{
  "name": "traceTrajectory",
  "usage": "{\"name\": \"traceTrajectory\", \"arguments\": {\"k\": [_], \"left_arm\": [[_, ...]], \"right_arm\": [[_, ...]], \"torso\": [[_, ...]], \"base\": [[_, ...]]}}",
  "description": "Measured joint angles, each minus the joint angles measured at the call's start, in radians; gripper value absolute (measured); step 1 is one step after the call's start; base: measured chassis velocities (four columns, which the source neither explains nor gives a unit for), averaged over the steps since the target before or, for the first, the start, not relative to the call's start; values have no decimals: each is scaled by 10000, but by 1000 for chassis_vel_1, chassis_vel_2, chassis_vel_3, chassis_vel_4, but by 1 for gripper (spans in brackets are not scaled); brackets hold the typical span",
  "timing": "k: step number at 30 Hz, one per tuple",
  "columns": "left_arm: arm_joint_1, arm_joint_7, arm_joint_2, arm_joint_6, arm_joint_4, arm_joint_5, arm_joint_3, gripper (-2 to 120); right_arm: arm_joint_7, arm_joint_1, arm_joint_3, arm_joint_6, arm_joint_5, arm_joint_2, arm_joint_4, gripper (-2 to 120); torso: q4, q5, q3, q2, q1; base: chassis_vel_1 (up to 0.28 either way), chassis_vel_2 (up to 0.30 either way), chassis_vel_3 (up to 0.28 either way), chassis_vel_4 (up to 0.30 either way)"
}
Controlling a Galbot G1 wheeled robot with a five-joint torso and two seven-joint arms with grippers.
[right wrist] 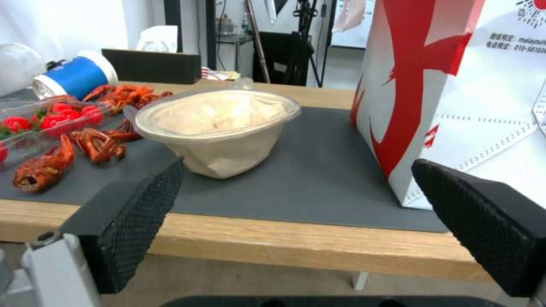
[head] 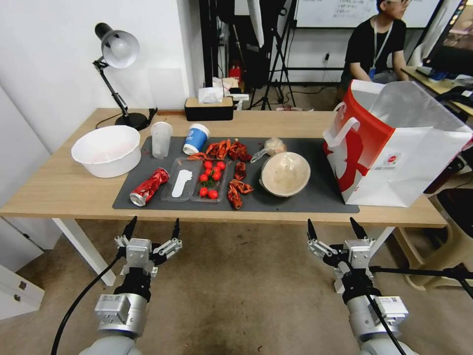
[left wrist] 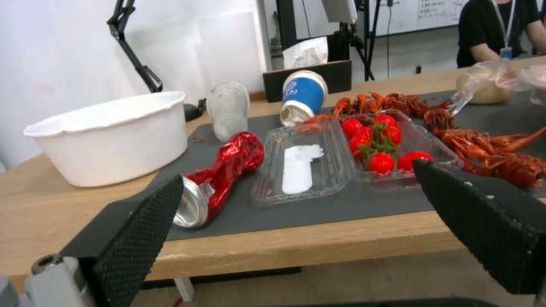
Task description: Pick up the trash from the table and place it into the takeout bag.
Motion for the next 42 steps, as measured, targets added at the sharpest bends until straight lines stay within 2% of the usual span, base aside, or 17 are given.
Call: {"name": "traceTrajectory", "arguments": {"k": [15, 17, 18, 19, 20, 22, 26, 42], "left_arm": [[0, 0, 0, 0, 0, 0, 0, 100], [40, -325, -29, 298, -43, -86, 376, 100], [40, -325, -29, 298, -43, -86, 376, 100], [104, -731, -76, 712, -129, -205, 901, 100], [171, -1137, -130, 1117, -226, -339, 1416, 100], [198, -1310, -162, 1240, -265, -497, 1703, 100], [202, -1437, -183, 1193, -294, -745, 1949, 100], [175, -1418, -135, 790, -261, -763, 1834, 100]], "right_arm": [[0, 0, 0, 0, 0, 0, 0, 100], [108, -504, -433, -566, -10, 472, 413, 100], [108, -504, -433, -566, -10, 472, 413, 100], [133, -736, -555, -759, -16, 683, 526, 100], [134, -837, -616, -806, -12, 779, 592, 100], [131, -884, -637, -813, -6, 819, 611, 100], [116, -952, -637, -754, 2, 869, 634, 100], [113, -1018, -648, -502, -9, 913, 697, 100]], "torso": [[0, 0, 0, 0, 0], [0, 3, 0, 0, 3], [0, 3, 0, 0, 3], [-8, -8, 0, 0, 3], [-3, -5, 0, 1, 1], [-1, 1, -1, 1, 1], [0, 1, 0, 0, 3], [0, 0, 0, 0, 1]], "base": [[0, 0, 0, 0], [0, 0, 0, 0], [0, 0, 0, 0], [0, 0, 0, 0], [0, 0, 0, 0], [0, 0, 0, 0], [0, 0, 0, 0], [0, 0, 0, 0]]}}
